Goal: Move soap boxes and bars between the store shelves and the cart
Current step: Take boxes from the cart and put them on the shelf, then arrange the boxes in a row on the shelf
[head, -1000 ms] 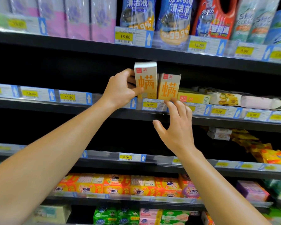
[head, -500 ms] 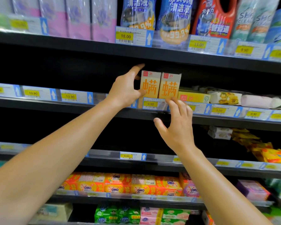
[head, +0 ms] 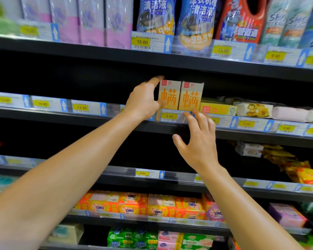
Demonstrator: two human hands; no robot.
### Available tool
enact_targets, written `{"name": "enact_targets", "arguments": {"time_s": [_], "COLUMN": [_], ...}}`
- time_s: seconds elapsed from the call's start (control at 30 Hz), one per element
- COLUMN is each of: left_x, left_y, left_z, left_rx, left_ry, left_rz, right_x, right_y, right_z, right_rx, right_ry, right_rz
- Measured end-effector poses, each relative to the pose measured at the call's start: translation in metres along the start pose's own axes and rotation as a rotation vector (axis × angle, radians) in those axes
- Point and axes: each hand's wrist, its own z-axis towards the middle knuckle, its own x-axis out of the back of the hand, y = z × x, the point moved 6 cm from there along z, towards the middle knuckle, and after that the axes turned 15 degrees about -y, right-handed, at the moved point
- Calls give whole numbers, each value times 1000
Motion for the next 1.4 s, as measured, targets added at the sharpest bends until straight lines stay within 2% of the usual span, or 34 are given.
{"name": "enact_targets", "arguments": {"time_s": [0.67,0.87,1.0,1.13,1.27,1.4], "left_x": [-3,-4,-9,-27,-57,-85], "left_y": [4,6,-4,-35,-82,-133], "left_z": [-2,-17,-57,-117,-196,-304], "left_rx": [50,10,-68,-17,145,322], "left_ry": [-18,42,90,108,-16,-220], "left_rz": [27,28,141,298,295,325], "right_x": [1,1,-4,-25,-68,-128], "right_y": [0,-3,-16,-34,-56,-92], "right_z": [0,-5,-20,-47,-90,-155], "right_rx": [-8,-15,29,93,111,175], "right_ry": [-44,-89,-85,-117,-261,-457], "right_rz": [-18,-22,-9,8,52,7]}}
